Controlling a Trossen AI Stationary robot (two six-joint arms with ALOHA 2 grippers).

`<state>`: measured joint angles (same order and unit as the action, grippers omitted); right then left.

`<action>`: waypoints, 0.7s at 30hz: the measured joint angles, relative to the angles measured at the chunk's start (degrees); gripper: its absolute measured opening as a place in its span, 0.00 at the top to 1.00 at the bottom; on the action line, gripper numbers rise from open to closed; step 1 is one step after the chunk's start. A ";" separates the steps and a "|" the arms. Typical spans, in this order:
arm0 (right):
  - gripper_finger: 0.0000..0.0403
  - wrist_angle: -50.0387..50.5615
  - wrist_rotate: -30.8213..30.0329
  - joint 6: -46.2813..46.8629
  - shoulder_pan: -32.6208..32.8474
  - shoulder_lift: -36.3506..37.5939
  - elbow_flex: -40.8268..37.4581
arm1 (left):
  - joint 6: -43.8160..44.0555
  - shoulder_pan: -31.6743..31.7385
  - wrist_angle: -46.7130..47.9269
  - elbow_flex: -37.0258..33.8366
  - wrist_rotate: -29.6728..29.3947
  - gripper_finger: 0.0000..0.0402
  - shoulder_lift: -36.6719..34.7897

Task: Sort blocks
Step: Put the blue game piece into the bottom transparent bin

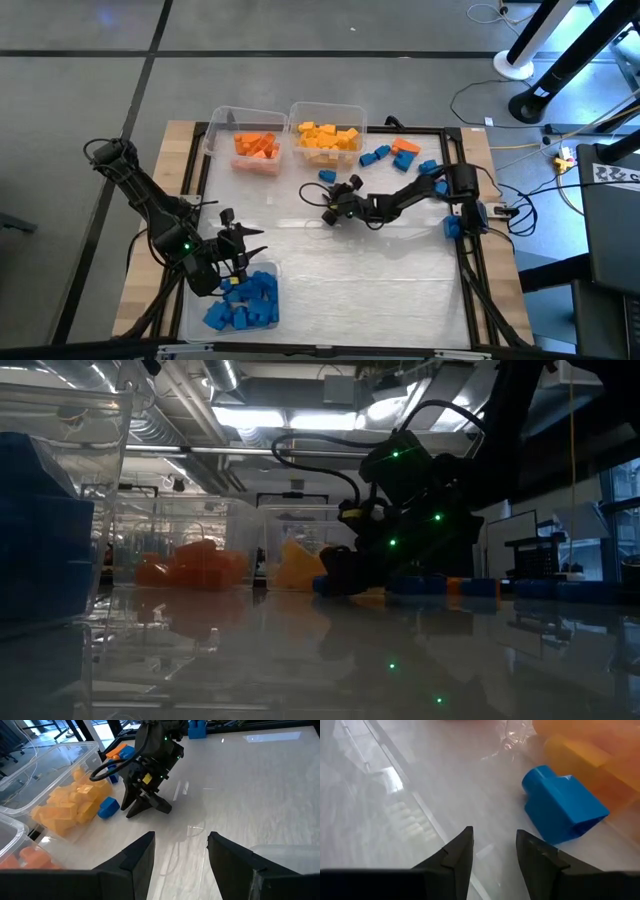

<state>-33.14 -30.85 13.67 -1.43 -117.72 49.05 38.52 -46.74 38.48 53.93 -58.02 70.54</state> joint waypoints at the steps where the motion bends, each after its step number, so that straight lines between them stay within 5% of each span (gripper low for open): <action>1: 0.62 0.79 -0.07 -0.14 0.00 0.41 0.01 | -0.01 0.01 0.00 0.00 -0.01 0.58 0.00; 21: 0.62 2.39 -1.06 -7.10 -0.04 7.58 -0.15 | -1.27 0.02 0.00 0.00 0.00 0.58 0.00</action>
<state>-30.74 -31.91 6.57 -1.48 -110.15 48.89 37.25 -46.72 38.48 53.93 -58.02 70.55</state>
